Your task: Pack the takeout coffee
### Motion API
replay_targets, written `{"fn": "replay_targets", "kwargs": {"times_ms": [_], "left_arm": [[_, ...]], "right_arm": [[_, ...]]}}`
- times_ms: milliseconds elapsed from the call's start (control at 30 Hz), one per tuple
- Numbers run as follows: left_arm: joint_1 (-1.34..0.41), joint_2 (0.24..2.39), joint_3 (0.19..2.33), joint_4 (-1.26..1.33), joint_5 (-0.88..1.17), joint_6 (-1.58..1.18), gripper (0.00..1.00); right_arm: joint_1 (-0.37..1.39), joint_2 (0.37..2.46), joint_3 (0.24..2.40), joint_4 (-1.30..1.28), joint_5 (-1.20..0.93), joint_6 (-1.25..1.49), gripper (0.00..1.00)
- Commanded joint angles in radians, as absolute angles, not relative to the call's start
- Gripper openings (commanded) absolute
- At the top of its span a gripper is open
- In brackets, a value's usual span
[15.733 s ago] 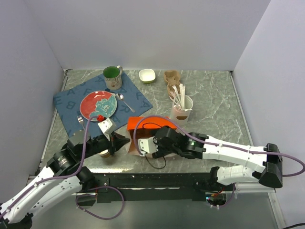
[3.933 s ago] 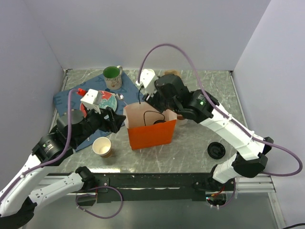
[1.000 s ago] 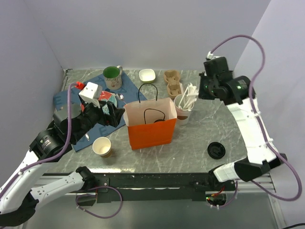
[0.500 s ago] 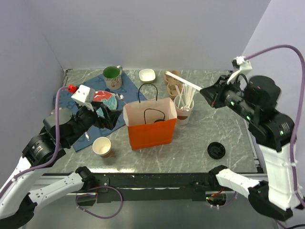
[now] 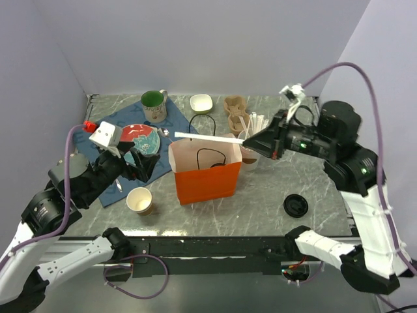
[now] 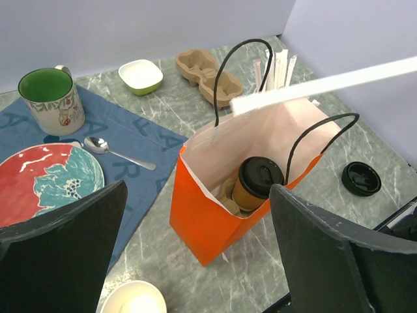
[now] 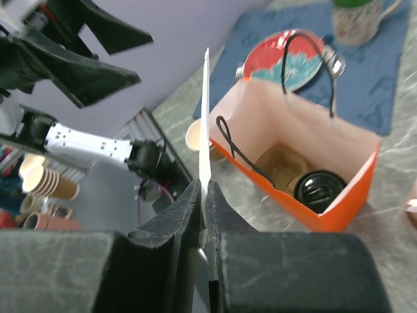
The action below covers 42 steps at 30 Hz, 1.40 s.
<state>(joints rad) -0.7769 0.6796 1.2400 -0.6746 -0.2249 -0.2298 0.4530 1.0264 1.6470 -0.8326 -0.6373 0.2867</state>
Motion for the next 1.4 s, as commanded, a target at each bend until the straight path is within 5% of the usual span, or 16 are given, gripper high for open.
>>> {"fn": "replay_targets", "kwargs": {"times_ms": [0, 400, 633, 867, 967, 1100, 1367], "left_arm": [[-0.781, 0.649, 1.258, -0.673, -0.232, -0.227, 0.96], [-0.781, 0.604, 1.216, -0.680, -0.259, -0.253, 0.97], [-0.779, 0.600, 1.207, -0.667, -0.253, -0.259, 0.97], [-0.781, 0.635, 1.256, -0.637, -0.264, -0.247, 0.96], [-0.781, 0.649, 1.275, -0.609, -0.241, -0.287, 0.97], [-0.781, 0.660, 1.276, -0.589, -0.187, -0.333, 0.97], [-0.781, 0.686, 1.276, -0.581, -0.183, -0.382, 0.97]], "right_arm": [[0.472, 1.084, 1.640, -0.836, -0.652, 0.269, 0.13], [0.488, 1.281, 1.739, -1.008, -0.623, 0.193, 0.16], [0.503, 1.379, 1.917, -1.138, -0.519, 0.207, 0.53], [0.503, 1.372, 2.036, -1.223, -0.408, 0.299, 0.62], [0.502, 1.307, 1.956, -1.143, -0.428, 0.363, 1.00], [0.511, 1.215, 1.757, -0.985, -0.376, 0.382, 1.00], [0.512, 1.212, 1.736, -1.034, -0.232, 0.472, 1.00]]}}
